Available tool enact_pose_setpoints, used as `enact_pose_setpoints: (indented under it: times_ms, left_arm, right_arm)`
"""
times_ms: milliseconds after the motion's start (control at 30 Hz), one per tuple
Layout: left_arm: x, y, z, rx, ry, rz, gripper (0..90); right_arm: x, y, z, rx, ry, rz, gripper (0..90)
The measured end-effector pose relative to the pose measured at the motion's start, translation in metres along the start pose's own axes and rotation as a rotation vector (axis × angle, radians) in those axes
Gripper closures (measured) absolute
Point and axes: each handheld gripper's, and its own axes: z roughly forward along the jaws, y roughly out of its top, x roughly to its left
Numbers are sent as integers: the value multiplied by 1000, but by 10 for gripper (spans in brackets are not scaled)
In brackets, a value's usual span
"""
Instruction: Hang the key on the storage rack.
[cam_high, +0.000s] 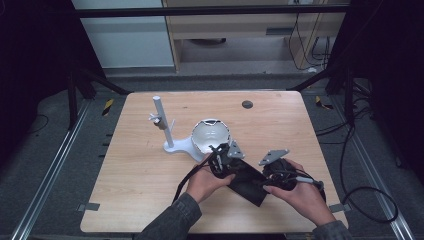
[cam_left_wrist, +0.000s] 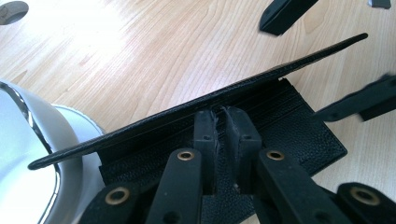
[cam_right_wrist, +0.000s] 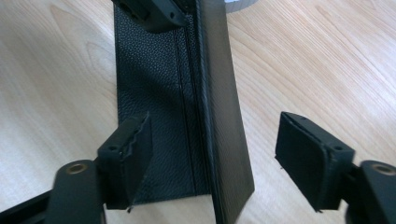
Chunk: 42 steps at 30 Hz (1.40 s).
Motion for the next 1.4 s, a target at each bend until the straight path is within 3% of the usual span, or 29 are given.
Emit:
enact_pose_setpoints:
  times_ms: [267,500,600,667,700,733,867,1000,1100,1133,1267,1400]
  left_arm:
    - [8,0,1,-11,-5,-27,828]
    - [11,0,0,-18,-17,-38,827]
    - [10,-3,-2,-14,-18,-39,820]
    - [10,-4,-4,-14,-18,-39,816]
    - [9,-6,-7,-13,-14,-40,800]
    - [9,-7,-9,-13,-8,-38,800]
    - [8,-16,-24,-20,23,-45,713]
    - [4,-26,-42,-33,59,-49,631]
    - [3,-34,-54,-50,85,-55,456]
    - [3,-37,-57,-57,92,-64,456]
    - [11,-48,-66,-78,80,-88,279]
    - [20,-55,-71,-89,80,-90,166]
  right_arm:
    - [-10,17,15,66,4,-35,414]
    - [-8,25,25,108,23,-51,497]
    - [-7,26,33,143,27,-62,621]
    - [-7,26,35,157,25,-71,650]
    - [-4,25,38,173,11,-87,729]
    - [-4,25,38,173,11,-87,729]
    - [-3,25,34,159,-31,-133,845]
    - [-3,21,28,152,-26,-141,848]
    - [1,12,22,139,-32,-160,849]
    - [1,12,22,139,-32,-160,849]
    - [2,3,16,109,-35,-169,849]
    - [-2,0,5,70,-52,-173,850]
